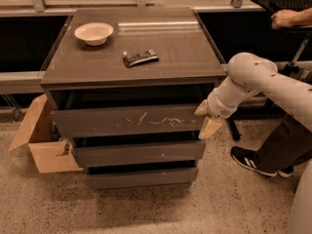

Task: Close top drawer

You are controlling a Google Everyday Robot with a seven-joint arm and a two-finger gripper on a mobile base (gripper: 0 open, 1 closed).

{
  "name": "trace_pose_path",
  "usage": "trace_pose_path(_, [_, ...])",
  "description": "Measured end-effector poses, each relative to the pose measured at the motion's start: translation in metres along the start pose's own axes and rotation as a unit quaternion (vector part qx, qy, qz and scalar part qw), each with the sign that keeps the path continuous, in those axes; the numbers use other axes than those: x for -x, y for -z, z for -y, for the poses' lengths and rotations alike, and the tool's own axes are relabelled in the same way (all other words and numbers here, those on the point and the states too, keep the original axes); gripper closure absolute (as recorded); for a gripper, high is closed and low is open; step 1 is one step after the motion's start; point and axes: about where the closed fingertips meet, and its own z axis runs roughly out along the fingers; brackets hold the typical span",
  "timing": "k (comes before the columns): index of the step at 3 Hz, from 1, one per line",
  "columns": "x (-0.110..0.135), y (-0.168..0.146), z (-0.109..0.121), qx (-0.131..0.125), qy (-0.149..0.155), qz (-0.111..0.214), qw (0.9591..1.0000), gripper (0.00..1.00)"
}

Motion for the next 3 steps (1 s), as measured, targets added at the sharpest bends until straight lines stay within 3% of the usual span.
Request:
trace_pose_path(1, [0.000,0.006,-0.005,-0.003,0.002,0.004,1.0000,0.00])
trace_pose_path(3, [0.013,0.032,-0.039,-0.004,0.032,0.020,0.9993,0.00])
